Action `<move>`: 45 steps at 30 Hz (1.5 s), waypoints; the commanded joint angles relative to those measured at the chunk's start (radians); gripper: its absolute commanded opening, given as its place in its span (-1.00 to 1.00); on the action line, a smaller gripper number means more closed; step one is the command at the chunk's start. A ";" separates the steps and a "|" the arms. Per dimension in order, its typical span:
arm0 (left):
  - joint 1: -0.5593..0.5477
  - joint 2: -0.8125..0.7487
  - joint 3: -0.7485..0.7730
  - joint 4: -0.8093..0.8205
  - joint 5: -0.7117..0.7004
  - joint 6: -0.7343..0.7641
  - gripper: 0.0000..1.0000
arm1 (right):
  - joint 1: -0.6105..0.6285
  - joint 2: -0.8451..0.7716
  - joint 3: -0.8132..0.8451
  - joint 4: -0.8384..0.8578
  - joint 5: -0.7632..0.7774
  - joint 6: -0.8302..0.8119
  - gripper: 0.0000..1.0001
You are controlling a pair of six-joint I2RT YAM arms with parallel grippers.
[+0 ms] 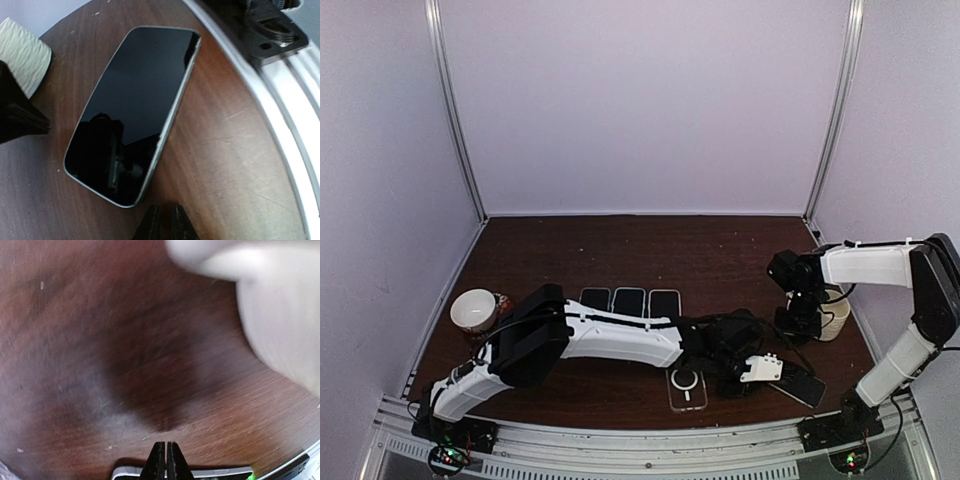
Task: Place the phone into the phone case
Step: Move the phone to the corner of the board.
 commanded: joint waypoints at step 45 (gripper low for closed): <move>0.181 -0.217 -0.194 0.122 -0.052 -0.308 -0.71 | -0.008 -0.386 0.066 -0.262 0.214 0.140 0.20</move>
